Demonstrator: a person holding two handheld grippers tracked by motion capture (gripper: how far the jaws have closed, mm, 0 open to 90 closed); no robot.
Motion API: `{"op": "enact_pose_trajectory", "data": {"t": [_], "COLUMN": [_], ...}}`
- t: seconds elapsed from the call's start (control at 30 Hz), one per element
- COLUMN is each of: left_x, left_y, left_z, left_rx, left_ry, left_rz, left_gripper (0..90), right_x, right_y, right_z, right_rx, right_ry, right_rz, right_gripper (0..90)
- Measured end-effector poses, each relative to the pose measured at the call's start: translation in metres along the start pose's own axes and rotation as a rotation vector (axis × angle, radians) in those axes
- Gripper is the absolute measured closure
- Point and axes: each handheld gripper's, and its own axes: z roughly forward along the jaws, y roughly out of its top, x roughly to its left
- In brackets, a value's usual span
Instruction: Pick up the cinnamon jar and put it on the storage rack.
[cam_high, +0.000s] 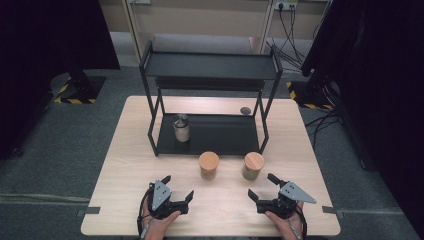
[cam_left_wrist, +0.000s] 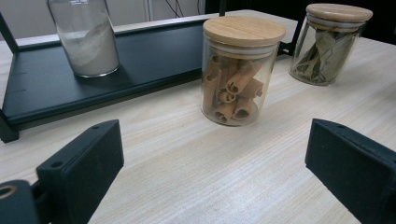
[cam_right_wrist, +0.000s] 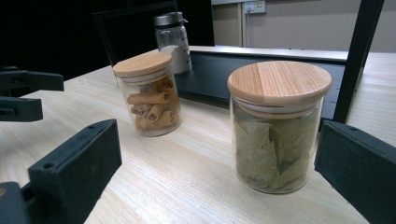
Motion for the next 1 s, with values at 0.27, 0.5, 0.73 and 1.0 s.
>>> {"op": "enact_pose_trajectory", "data": {"t": [0.27, 0.5, 0.73, 1.0], "left_x": [-0.0001, 0.0003, 0.0002, 0.0003], "left_y": [-0.0001, 0.0000, -0.0003, -0.0004], "left_z": [-0.0001, 0.0000, 0.0002, 0.0009], "left_rx": [0.000, 0.002, 0.002, 0.005], "left_ry": [0.000, -0.001, 0.001, 0.000], "left_rz": [0.000, 0.001, -0.001, 0.000], "left_gripper": [3.9, 3.9, 3.9, 3.9], "right_x": [0.0020, 0.0046, 0.0059, 0.0077], "right_y": [0.0007, 0.0010, 0.0012, 0.0012], "right_z": [0.0003, 0.0012, 0.0027, 0.0058], "right_rx": [0.000, 0.001, 0.003, 0.007], "right_ry": [0.014, 0.027, 0.034, 0.045], "right_rz": [-0.001, -0.003, -0.005, -0.007], "right_gripper": [0.9, 1.0, 1.0, 1.0]}}
